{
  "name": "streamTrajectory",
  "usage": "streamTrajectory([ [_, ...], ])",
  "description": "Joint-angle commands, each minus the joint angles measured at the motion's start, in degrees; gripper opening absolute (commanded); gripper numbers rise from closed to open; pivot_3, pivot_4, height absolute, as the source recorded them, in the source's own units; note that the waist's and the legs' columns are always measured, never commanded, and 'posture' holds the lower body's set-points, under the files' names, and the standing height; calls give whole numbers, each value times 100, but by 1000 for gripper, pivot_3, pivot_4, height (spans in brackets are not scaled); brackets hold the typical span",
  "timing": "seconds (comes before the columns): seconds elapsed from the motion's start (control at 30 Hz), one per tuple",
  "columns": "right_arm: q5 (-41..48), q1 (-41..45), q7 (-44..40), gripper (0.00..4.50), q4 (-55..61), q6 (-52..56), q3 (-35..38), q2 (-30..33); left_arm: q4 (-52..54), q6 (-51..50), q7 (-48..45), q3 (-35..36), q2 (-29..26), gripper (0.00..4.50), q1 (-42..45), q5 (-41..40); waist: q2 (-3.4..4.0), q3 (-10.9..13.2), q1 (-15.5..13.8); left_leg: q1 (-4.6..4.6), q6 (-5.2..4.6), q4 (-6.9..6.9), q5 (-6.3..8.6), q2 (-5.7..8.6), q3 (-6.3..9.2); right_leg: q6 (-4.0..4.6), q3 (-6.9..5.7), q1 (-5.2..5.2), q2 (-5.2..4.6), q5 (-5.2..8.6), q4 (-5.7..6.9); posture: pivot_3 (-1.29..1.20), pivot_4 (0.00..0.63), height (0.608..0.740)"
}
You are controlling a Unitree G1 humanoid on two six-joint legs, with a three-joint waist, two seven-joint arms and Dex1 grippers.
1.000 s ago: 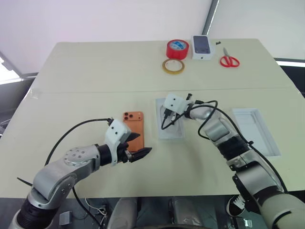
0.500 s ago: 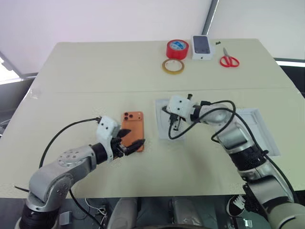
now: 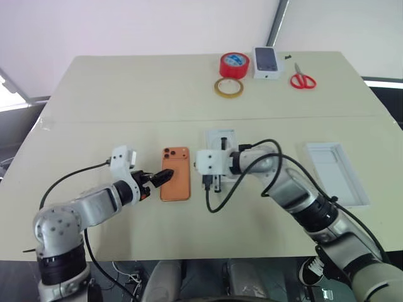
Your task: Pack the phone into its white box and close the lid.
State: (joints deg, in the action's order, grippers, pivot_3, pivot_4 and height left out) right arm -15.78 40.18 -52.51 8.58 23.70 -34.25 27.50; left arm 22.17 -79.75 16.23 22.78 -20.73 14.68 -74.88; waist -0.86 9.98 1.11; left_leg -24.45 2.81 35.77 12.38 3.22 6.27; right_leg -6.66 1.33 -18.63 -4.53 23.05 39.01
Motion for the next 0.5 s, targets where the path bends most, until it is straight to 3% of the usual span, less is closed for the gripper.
streamTrajectory([
  [0.03, -409, 302, -210, 0, -140, -172, -378, -76, -405, -180, 498, -33, -251, 4446, 165, -790, -1, 0, 1, 0, 1, 0, 0, 0, 0, 0, 0, 0, 0, 0, 2, 0, 150, 740],
  [0.5, -962, 505, -337, 0, -773, -778, -647, -562, -906, 800, 1453, -1459, -1464, 4446, 54, -3045, 0, -3, 5, 5, 5, 2, -3, 0, 1, 0, -1, 2, -1, 0, 3, 0, 150, 740],
])
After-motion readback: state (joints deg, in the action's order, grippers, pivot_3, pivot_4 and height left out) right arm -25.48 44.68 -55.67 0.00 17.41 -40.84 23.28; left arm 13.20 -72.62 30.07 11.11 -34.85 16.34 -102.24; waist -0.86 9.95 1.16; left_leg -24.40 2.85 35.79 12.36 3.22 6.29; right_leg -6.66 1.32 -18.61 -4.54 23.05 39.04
